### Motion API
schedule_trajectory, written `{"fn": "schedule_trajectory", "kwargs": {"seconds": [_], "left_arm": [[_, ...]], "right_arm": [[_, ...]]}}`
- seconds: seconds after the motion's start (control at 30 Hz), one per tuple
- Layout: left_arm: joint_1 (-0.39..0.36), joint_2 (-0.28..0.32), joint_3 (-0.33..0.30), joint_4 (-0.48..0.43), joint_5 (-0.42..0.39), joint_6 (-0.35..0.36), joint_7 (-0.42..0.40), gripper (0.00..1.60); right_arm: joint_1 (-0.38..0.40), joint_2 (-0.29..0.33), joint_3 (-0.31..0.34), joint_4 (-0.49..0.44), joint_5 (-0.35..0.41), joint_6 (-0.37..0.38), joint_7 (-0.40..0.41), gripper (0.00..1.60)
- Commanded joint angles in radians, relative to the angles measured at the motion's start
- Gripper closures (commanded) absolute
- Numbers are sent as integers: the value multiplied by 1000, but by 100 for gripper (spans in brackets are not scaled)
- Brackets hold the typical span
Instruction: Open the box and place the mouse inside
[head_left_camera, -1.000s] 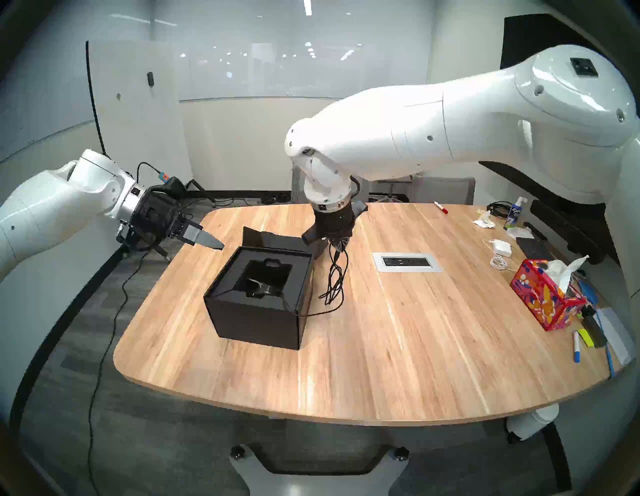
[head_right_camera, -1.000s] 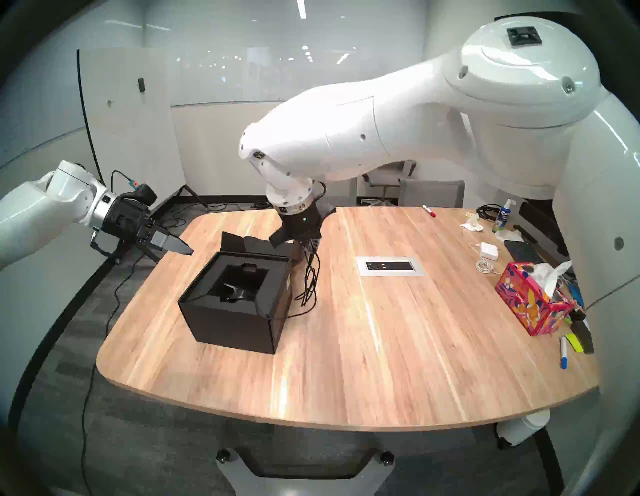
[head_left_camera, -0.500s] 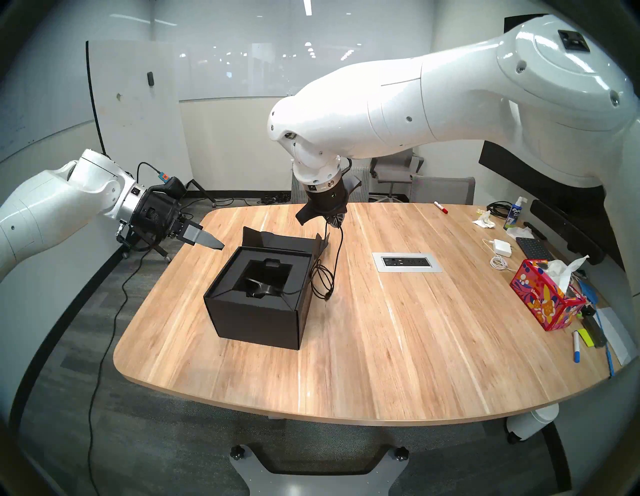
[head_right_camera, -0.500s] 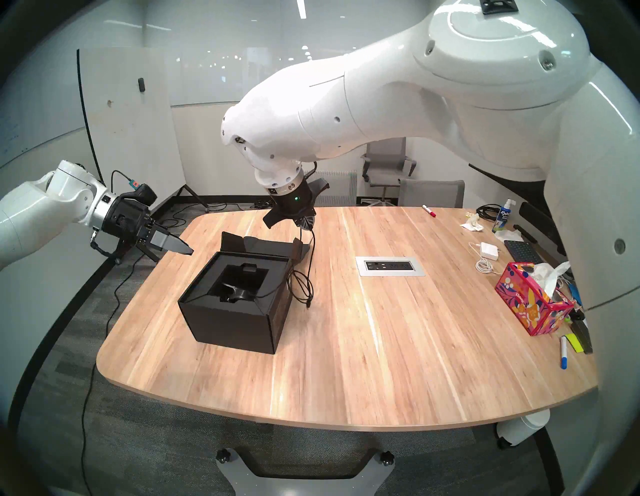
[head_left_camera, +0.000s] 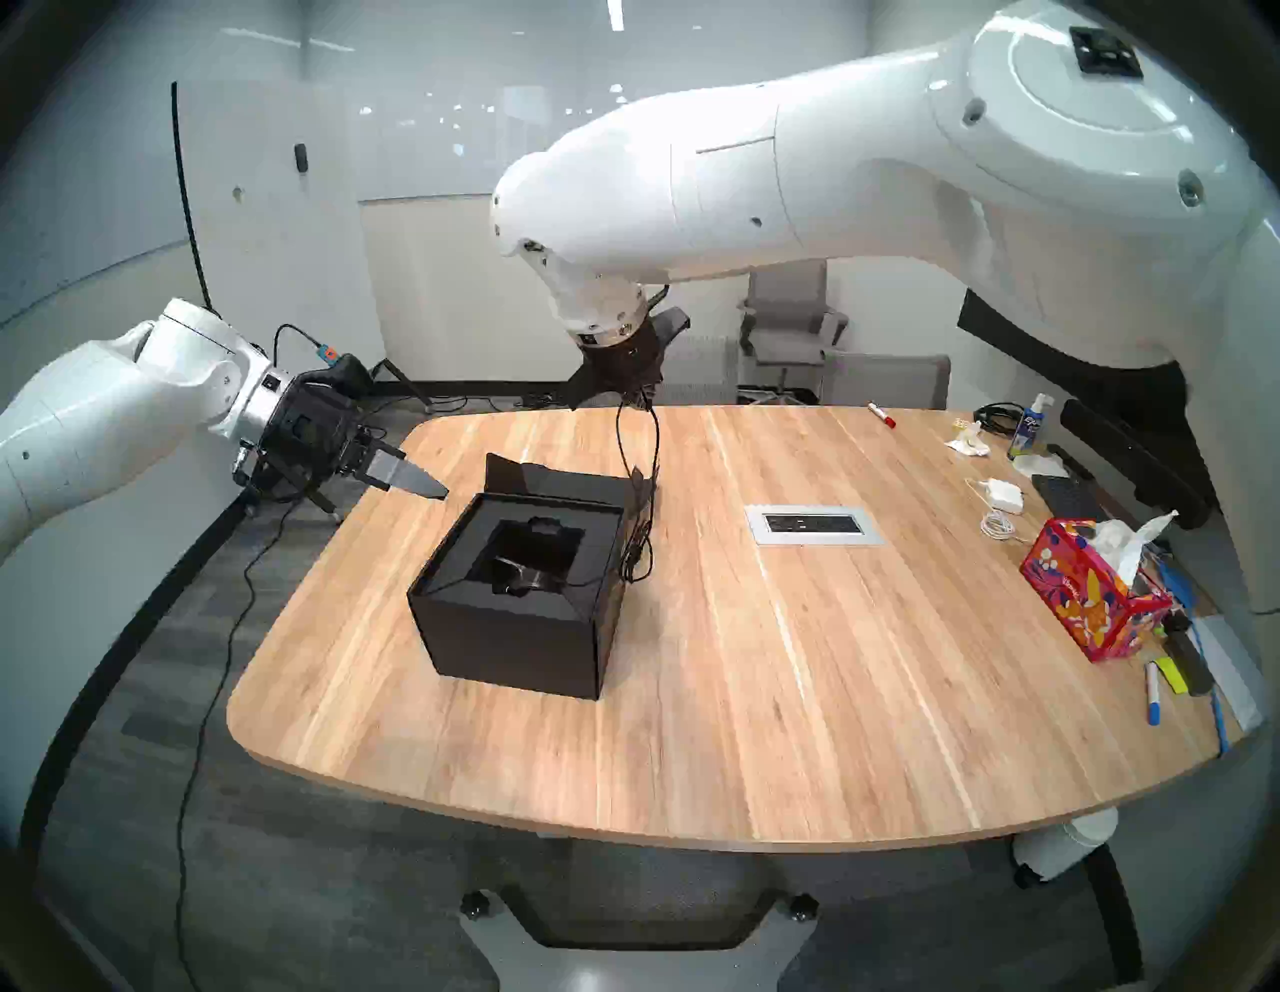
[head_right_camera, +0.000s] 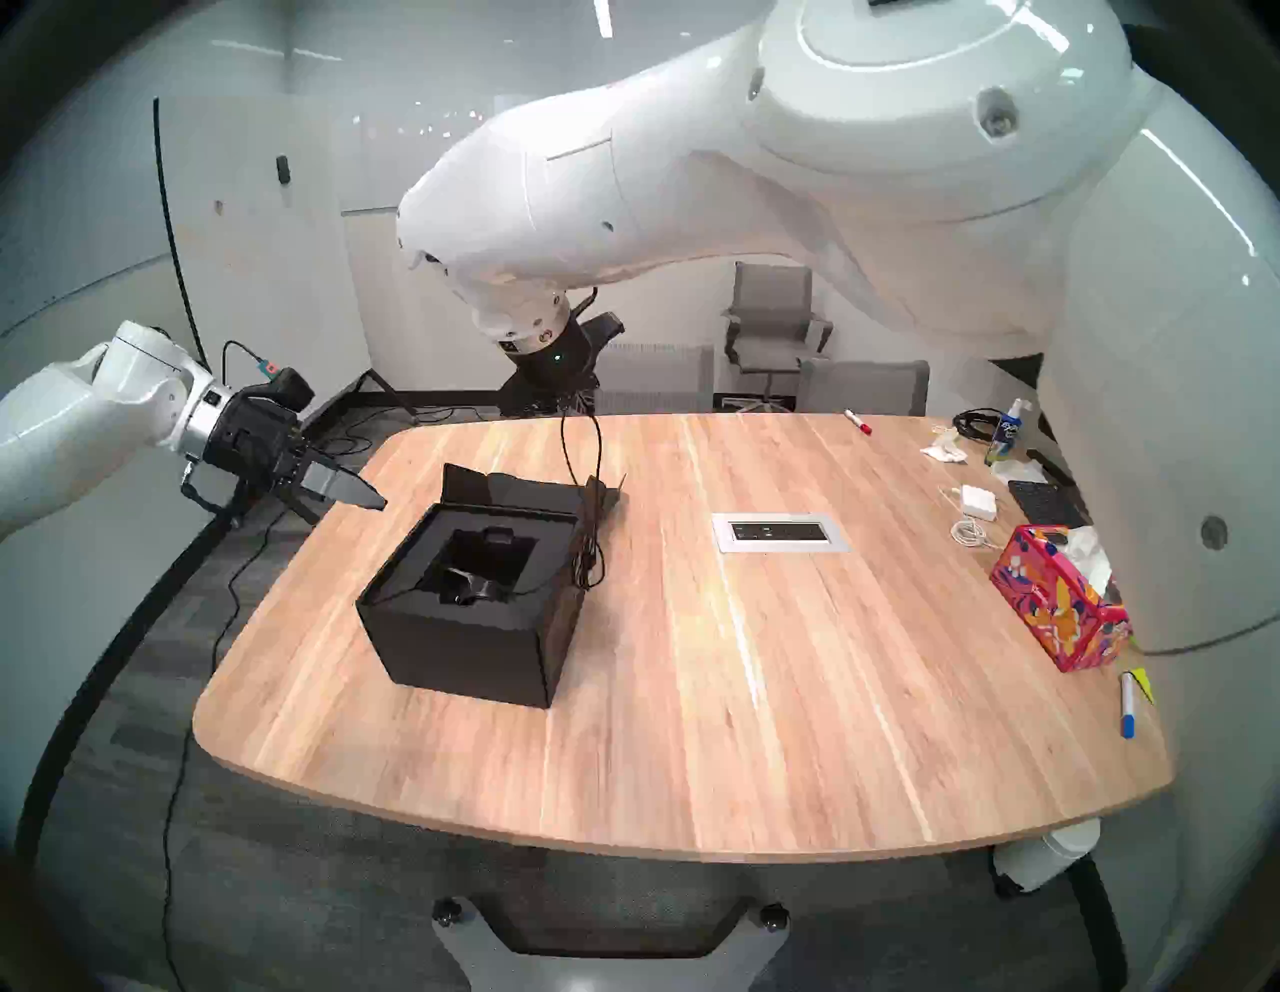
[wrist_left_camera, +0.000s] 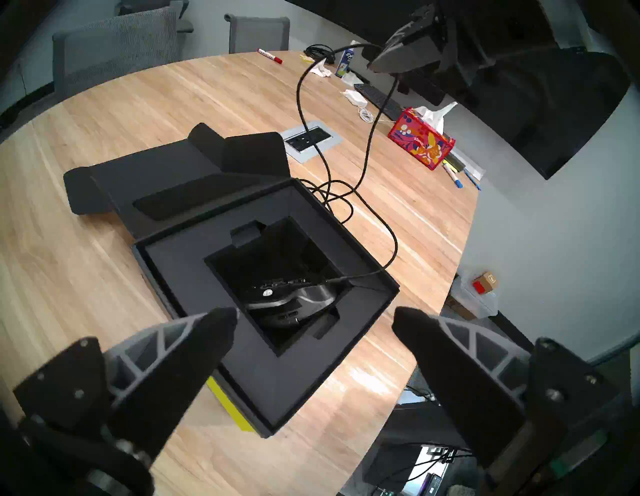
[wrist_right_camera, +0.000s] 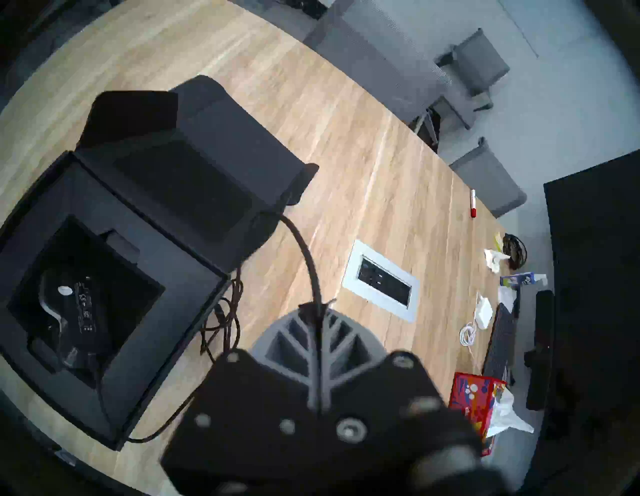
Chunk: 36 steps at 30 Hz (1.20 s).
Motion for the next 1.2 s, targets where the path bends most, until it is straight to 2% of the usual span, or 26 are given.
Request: {"fn": "schedule_trajectory", "kwargs": {"seconds": [0.0,0.63,0.93,1.17], "left_arm": [[-18,1,-14,-3,-6,-1,-12,0],[-17,1,-13,-3,-6,-2,-9,0],[-16,0,-13,-3,-6,-2,-7,0],[-16,0,-12,-2,-5,-2,-6,0]], "right_arm": [[8,-47,-12,97,-73,-2,57,160],[-53,-121,-63,288,-278,-2,323,160],[-85,-154,-75,350,-343,-2,428,160],[-121,-166,-84,392,-383,-35,505,160]]}}
